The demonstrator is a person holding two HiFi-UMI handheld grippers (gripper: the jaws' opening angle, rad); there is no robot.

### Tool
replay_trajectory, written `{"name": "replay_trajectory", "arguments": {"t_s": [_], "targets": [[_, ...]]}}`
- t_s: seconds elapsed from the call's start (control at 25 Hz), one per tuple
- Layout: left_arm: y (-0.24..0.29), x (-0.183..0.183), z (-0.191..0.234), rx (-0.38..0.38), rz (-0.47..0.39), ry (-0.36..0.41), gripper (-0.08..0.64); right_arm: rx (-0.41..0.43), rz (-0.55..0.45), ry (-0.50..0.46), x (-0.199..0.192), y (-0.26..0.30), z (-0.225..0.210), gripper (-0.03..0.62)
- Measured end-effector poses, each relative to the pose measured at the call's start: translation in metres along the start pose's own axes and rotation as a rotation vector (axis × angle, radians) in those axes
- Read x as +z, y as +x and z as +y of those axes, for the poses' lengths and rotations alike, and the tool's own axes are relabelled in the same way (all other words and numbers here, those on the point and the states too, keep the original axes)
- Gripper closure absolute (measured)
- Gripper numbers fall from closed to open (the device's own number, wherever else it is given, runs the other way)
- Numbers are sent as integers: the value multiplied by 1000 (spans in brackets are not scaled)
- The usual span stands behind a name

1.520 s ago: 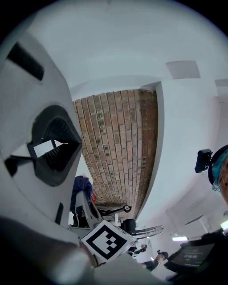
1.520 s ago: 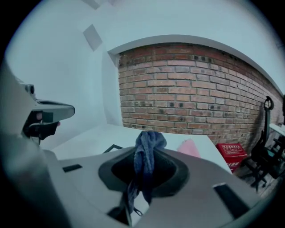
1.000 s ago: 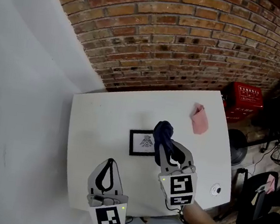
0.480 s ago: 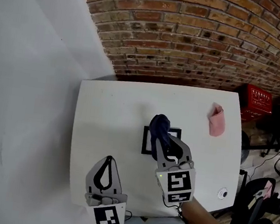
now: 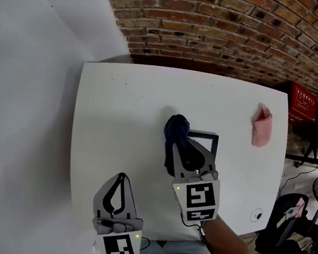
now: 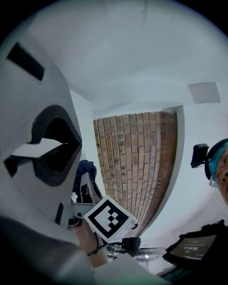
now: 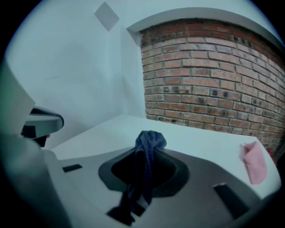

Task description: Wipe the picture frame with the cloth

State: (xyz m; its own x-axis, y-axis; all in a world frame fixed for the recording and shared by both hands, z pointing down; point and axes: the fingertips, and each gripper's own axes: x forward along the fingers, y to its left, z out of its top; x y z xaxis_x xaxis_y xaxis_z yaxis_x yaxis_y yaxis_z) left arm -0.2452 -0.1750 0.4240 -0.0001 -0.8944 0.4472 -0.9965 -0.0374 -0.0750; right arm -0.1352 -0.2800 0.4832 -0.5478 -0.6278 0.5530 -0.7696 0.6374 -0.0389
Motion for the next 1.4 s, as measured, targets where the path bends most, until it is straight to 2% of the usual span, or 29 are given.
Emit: {"name": "replay_trajectory", "arguments": {"t_s": [0.2,0.6,1.4], "targets": [[10,-14,-3,-14,28,-5,551,-7,23,8,-11,10,-5,515],[23,-10,-14,-36,33,10,551,-43,41,42,-22,3,-28,515],[39,9,-76,-127,20,76,551,-134,41,133,-46,-35,-92,515]]}}
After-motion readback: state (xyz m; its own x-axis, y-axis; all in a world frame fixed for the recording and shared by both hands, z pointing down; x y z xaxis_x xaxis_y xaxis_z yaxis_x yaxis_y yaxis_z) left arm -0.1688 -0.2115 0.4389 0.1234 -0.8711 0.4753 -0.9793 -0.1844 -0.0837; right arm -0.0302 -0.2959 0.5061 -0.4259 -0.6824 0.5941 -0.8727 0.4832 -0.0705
